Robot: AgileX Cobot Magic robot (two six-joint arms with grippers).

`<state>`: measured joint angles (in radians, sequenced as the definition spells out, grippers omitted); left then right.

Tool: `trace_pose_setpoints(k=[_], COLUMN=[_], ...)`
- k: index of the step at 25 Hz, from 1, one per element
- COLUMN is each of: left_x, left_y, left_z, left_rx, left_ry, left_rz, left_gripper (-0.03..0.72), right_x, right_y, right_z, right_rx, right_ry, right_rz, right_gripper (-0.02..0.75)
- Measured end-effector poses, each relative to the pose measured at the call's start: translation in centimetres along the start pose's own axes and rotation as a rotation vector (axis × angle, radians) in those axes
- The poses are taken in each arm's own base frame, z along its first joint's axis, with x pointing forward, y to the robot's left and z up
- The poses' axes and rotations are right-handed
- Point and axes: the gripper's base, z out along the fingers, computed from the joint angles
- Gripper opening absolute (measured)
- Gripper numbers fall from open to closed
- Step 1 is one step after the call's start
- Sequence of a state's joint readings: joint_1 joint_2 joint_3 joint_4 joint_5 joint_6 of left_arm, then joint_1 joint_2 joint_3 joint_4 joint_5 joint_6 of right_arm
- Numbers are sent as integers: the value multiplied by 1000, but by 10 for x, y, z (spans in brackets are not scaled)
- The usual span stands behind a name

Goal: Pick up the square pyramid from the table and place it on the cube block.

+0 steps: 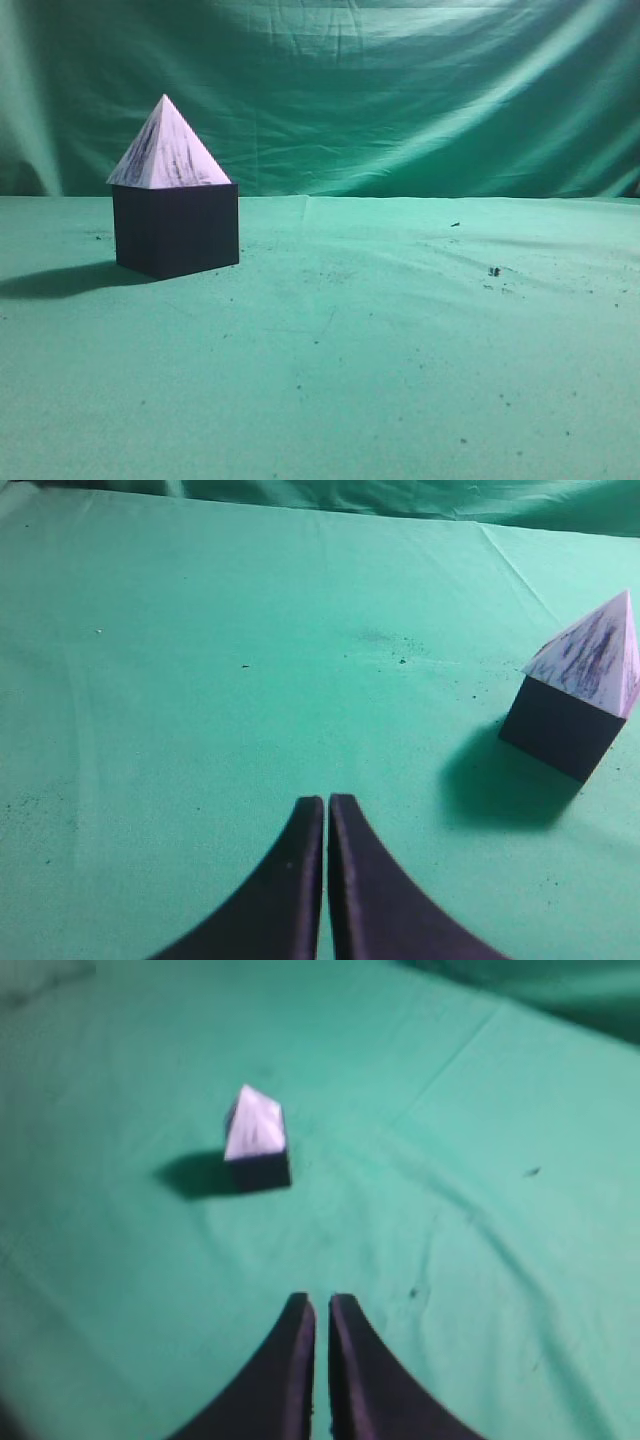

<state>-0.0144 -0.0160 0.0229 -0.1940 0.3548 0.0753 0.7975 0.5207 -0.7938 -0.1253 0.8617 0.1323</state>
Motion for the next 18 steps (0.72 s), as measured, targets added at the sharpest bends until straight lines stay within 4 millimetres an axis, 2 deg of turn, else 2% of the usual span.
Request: trace_pose_setpoints(k=[5, 11, 14, 18], left_x=[0, 0, 0, 0], left_y=[0, 0, 0, 0], left_z=[0, 0, 0, 0], left_rx=[0, 0, 0, 0], left_ry=[0, 0, 0, 0], left_rz=[0, 0, 0, 0], left_gripper=[0, 0, 0, 0], right_x=[53, 124, 151, 177], right_y=[-16, -26, -27, -28], right_z=[14, 34, 43, 56], right_rx=[199, 417, 470, 492], right_ry=[-191, -254, -273, -262], right_rz=[62, 158, 183, 195], right_gripper=[0, 0, 0, 0])
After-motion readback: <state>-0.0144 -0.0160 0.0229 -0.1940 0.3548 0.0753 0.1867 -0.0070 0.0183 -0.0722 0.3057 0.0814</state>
